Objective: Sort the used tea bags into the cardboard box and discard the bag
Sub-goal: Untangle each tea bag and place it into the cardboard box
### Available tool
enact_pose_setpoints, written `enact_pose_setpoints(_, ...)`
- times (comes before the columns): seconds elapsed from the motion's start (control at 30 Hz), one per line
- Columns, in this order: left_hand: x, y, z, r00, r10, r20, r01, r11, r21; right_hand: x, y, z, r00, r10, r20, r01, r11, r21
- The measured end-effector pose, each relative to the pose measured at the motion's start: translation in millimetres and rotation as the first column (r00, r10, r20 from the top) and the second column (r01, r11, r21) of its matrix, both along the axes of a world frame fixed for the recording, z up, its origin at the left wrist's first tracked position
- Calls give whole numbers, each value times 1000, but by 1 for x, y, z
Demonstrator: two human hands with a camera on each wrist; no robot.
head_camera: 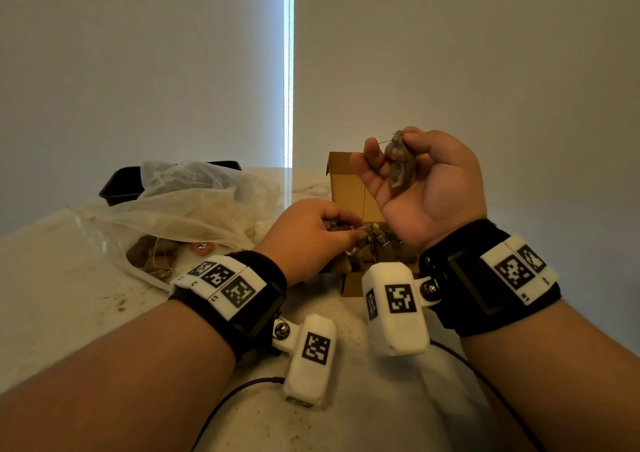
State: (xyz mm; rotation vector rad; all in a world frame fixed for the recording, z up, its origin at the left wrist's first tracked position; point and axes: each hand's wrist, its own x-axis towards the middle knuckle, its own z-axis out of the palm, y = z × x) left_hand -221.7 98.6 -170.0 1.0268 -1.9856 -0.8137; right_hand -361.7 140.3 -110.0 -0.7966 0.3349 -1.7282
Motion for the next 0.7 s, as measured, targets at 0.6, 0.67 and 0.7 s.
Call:
enact_pose_setpoints(0.6,2,-3,-1,973,-71,220,87,994,-61,-6,-8,-5,999,-28,34,28,999,26)
enact_pose_setpoints(0.67,3,-2,-1,975,-86,204,97,994,-44,-6,-9,-7,999,-36,40,34,998,44)
enact_pose_setpoints(0.7,4,-2,-1,975,-90,201,100,994,-38,-5,-9,-7,999,-38,39,36,998,50)
